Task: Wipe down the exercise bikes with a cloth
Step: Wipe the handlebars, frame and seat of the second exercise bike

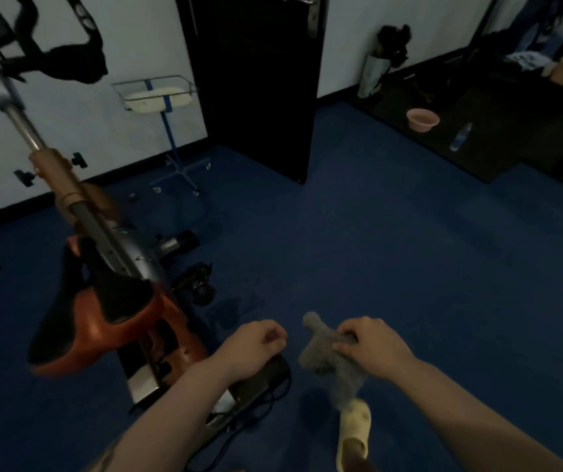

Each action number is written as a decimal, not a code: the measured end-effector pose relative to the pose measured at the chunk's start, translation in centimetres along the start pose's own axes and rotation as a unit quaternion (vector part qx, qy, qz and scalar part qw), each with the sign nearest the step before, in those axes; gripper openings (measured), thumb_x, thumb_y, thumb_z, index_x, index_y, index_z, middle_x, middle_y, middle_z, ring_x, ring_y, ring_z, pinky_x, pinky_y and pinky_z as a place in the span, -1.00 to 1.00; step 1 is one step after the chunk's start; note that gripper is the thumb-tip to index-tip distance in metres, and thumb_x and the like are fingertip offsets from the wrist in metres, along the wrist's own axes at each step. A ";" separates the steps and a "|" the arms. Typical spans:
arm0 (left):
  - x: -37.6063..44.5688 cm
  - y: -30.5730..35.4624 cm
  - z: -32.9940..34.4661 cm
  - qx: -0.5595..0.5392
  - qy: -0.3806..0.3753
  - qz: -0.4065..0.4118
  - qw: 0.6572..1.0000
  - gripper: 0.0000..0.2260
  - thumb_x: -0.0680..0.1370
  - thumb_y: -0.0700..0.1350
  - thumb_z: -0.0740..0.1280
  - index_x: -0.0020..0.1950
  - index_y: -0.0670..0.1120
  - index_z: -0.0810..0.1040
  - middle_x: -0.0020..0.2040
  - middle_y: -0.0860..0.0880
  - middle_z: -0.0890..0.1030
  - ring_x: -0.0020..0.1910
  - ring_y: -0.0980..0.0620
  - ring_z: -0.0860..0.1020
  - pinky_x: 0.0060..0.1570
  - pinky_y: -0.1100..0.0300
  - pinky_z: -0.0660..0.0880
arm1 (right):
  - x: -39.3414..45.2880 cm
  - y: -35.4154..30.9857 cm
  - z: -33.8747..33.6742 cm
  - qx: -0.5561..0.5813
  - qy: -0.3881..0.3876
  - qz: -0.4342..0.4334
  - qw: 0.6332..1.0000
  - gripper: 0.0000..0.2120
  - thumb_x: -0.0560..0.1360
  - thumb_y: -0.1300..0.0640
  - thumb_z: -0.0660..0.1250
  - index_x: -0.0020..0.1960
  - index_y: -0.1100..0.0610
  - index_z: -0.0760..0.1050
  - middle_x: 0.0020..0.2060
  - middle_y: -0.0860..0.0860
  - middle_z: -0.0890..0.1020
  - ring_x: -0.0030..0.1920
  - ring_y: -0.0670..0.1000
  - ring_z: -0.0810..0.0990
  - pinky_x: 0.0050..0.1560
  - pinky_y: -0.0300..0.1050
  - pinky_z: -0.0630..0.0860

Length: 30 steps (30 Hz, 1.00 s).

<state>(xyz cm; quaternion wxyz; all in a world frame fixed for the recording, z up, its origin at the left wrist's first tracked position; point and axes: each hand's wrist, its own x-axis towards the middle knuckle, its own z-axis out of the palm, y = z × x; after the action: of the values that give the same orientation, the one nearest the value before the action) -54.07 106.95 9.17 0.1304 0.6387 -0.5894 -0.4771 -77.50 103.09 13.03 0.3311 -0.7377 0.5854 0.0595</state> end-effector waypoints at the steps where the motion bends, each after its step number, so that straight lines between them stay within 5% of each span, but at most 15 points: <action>1: 1.2 0.9 0.3 -0.011 0.015 -0.005 1.000 -0.93 0.60 -0.06 0.31 0.04 0.04 0.57 0.07 0.06 0.61 0.08 0.10 0.56 0.17 0.14 0.49 | 1.3 0.8 -1.4 -0.004 -0.003 -0.014 1.000 -0.84 0.52 -0.07 0.33 0.01 -0.03 0.59 -0.14 -0.10 0.61 -0.13 -0.10 0.58 -0.12 -0.11 0.55; 9: 9.0 8.5 1.1 -0.114 0.145 -0.033 0.982 -0.94 0.59 -0.06 0.31 0.00 0.10 0.56 0.00 0.11 0.62 0.02 0.18 0.57 0.02 0.33 0.48 | 10.4 4.0 -12.3 -0.036 -0.017 -0.116 0.992 -0.92 0.50 -0.07 0.35 -0.10 -0.08 0.57 -0.27 -0.12 0.60 -0.24 -0.12 0.57 -0.30 -0.18 0.46; 12: 10.0 9.1 0.0 -0.115 0.166 -0.052 0.978 -0.94 0.60 -0.06 0.31 0.03 0.06 0.56 -0.02 0.13 0.60 -0.02 0.25 0.54 -0.11 0.48 0.41 | 13.1 3.2 -14.3 -0.033 -0.033 -0.152 0.987 -0.89 0.50 -0.05 0.35 -0.13 -0.03 0.57 -0.28 -0.09 0.60 -0.24 -0.08 0.57 -0.23 -0.06 0.51; 16: 11.7 8.2 -2.5 -0.123 0.217 -0.090 0.964 -0.93 0.61 -0.08 0.30 0.05 0.03 0.57 -0.05 0.13 0.59 -0.05 0.21 0.54 -0.09 0.41 0.41 | 17.4 1.0 -15.8 -0.035 -0.061 -0.196 0.978 -0.89 0.51 -0.04 0.36 -0.08 -0.02 0.59 -0.23 -0.09 0.60 -0.19 -0.09 0.57 -0.14 -0.02 0.54; 21: 15.9 7.9 -7.3 -0.138 0.256 -0.099 0.952 -0.93 0.60 -0.09 0.31 0.03 0.04 0.58 -0.07 0.13 0.61 -0.07 0.19 0.55 -0.04 0.32 0.46 | 23.6 -3.0 -18.4 -0.041 -0.062 -0.240 0.968 -0.90 0.51 -0.05 0.36 -0.07 -0.04 0.60 -0.22 -0.09 0.62 -0.18 -0.10 0.58 -0.11 0.00 0.57; 30: 22.6 8.8 -20.6 -0.148 0.340 -0.092 0.924 -0.88 0.60 -0.06 0.30 0.10 0.03 0.59 -0.03 0.16 0.62 -0.04 0.31 0.54 -0.07 0.45 0.43 | 34.4 -12.4 -25.6 -0.024 -0.022 -0.308 0.951 -0.92 0.51 -0.06 0.35 -0.14 -0.10 0.57 -0.28 -0.12 0.61 -0.24 -0.14 0.57 -0.21 -0.12 0.53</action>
<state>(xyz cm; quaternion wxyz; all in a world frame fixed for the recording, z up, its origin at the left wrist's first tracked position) -47.22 76.56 15.80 0.3717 0.7872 -0.3713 -0.3228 -63.37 61.60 21.70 0.3284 -0.8883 0.3208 -0.0147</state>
